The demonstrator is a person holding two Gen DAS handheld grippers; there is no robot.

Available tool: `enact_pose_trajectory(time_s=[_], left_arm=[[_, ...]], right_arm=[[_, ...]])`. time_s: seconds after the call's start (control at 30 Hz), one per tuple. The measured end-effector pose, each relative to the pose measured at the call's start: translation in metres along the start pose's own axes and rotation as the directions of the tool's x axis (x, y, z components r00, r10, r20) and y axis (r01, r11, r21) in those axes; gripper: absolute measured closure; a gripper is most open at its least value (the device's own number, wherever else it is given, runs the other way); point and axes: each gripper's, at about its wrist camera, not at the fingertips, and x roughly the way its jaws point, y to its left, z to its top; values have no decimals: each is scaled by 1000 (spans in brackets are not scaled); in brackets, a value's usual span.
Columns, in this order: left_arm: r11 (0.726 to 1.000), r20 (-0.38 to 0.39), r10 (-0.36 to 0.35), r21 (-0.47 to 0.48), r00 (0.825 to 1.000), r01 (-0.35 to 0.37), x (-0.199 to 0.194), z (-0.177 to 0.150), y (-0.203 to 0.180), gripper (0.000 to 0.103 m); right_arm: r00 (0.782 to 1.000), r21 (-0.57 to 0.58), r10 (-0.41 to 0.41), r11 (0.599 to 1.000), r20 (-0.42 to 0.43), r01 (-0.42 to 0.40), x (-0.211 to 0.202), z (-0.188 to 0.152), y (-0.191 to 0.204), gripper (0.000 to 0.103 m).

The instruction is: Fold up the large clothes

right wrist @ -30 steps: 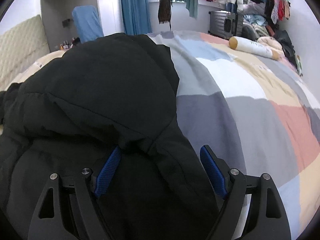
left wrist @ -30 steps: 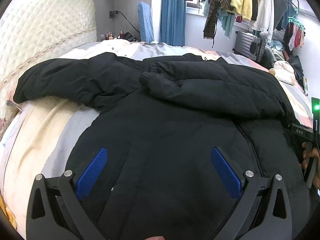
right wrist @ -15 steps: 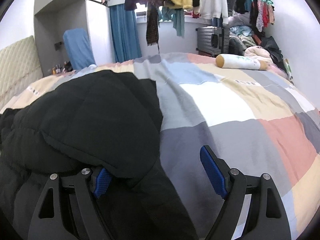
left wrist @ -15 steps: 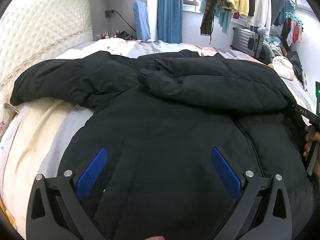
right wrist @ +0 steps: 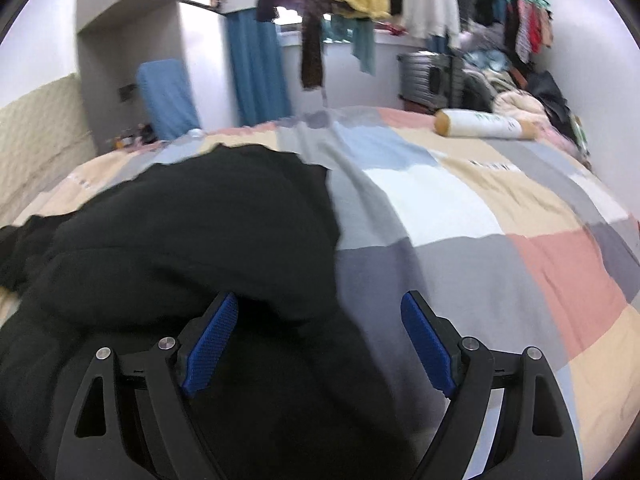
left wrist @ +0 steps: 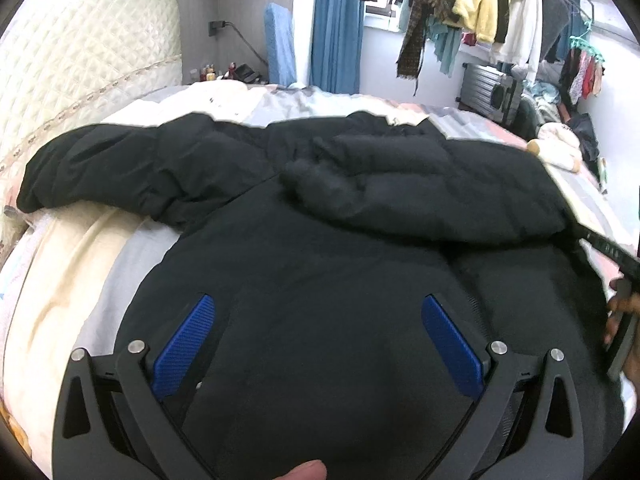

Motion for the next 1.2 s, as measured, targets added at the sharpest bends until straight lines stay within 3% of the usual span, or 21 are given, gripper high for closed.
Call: enact_pose_trajectory(time_s=[0.23, 0.37, 0.5, 0.8, 1.2], left_arm=[[997, 4, -42, 59, 999, 41, 8, 52, -41, 0], [998, 5, -39, 51, 999, 38, 46, 92, -54, 0], [999, -30, -35, 21, 999, 35, 98, 112, -55, 0], [999, -46, 7, 36, 999, -5, 179, 105, -48, 0], [995, -67, 35, 93, 997, -29, 180, 98, -53, 0]], right_arm=[[988, -41, 143, 989, 65, -141, -22, 23, 51, 21], [985, -37, 168, 985, 50, -166, 7, 46, 75, 19], [990, -106, 135, 986, 47, -130, 49, 61, 93, 19], [992, -140, 123, 983, 41, -116, 103, 51, 102, 15], [996, -144, 89, 986, -10, -90, 111, 43, 104, 13]])
